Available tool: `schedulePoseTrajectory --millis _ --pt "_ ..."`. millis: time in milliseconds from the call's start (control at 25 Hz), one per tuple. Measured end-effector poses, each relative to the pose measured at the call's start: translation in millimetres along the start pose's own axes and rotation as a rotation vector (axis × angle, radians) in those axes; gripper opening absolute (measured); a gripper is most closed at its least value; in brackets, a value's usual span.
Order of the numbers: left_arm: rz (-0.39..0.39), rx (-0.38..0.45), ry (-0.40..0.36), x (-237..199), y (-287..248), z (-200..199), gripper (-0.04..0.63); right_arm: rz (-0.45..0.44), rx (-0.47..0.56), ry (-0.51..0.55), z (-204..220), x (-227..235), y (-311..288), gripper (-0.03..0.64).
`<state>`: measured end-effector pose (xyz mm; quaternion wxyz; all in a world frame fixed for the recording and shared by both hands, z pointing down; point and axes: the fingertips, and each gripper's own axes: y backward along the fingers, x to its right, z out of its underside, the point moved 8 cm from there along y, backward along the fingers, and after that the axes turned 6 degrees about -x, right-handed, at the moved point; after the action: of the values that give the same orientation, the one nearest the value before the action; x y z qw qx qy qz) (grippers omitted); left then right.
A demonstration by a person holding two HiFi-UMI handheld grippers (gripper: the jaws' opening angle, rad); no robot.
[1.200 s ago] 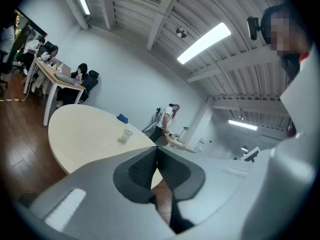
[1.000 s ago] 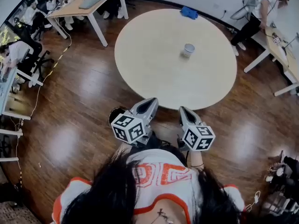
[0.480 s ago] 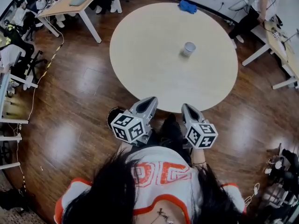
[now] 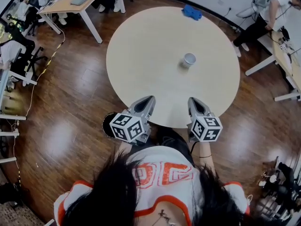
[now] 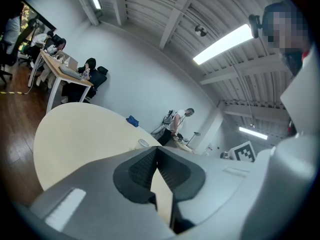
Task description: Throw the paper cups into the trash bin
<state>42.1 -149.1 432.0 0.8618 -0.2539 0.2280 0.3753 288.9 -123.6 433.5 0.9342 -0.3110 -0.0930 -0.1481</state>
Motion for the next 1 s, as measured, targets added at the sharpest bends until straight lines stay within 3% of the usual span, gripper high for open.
schedulePoseTrajectory --millis 160,400,480,760,1000 --pt "-0.011 -0.004 -0.003 3 -29 -5 0.0 0.002 -0.025 0.121 -28 24 -29 0.002" --pt "-0.008 -0.067 -0.036 8 -73 -2 0.0 0.048 -0.094 0.429 -59 51 -94 0.003" --pt "-0.006 -0.089 -0.032 10 -83 2 0.0 0.049 -0.133 0.51 -63 58 -117 0.048" --pt "-0.017 -0.146 -0.012 15 -99 13 0.0 0.038 -0.247 0.59 -73 84 -185 0.081" --pt "-0.053 -0.15 -0.001 10 -96 12 0.0 0.05 -0.377 0.728 -67 89 -219 0.107"
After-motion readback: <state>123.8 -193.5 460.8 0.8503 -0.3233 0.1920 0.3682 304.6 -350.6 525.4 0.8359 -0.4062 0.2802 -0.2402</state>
